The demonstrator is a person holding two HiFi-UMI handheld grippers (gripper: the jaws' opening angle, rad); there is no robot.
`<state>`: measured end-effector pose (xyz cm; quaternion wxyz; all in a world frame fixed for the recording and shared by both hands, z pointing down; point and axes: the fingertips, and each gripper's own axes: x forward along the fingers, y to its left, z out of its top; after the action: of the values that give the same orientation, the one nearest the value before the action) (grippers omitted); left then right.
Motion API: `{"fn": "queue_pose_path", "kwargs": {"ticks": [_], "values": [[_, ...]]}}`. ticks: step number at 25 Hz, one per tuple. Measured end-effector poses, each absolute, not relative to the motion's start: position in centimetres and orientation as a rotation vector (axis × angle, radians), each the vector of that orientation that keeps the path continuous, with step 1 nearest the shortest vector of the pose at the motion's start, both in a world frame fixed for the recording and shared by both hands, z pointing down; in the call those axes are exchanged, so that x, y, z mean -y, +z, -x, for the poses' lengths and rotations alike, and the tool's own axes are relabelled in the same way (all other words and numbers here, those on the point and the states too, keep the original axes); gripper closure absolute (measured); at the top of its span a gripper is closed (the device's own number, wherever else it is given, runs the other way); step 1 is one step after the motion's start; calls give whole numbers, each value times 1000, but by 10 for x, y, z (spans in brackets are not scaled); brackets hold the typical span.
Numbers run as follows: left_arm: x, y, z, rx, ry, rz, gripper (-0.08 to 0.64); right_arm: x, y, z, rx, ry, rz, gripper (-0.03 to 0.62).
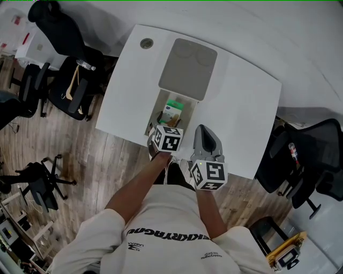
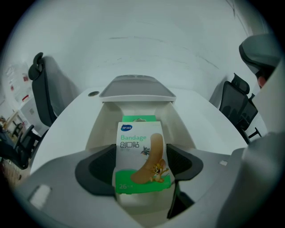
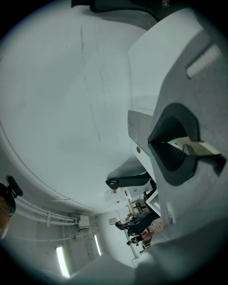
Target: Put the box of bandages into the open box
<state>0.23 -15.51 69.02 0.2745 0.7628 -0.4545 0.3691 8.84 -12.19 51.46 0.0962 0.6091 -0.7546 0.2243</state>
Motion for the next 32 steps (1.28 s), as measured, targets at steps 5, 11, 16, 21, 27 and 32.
{"fn": "queue_pose_path", "kwargs": {"ticks": [5,11,16,21,27,32], "values": [[157,695,-3,1215,1001,-2044,195,122,516,-89,2235,682,-1811,594],[155,701,-3,1202,1007,-2034,195,122,517,-92,2225,682,-1818,594],[157,704,-4,1199,1012,-2029,193,122,519,-95,2218,681,-1819,594],[158,704,-4,1201,1008,-2019,193,121,518,-93,2220,680,-1817,594],[158,704,-6,1204,1004,-2018,192,120,519,-94,2221,682,-1812,594],[160,704,-5,1216,988,-2019,190,120,520,-94,2219,685,-1814,594]]}}
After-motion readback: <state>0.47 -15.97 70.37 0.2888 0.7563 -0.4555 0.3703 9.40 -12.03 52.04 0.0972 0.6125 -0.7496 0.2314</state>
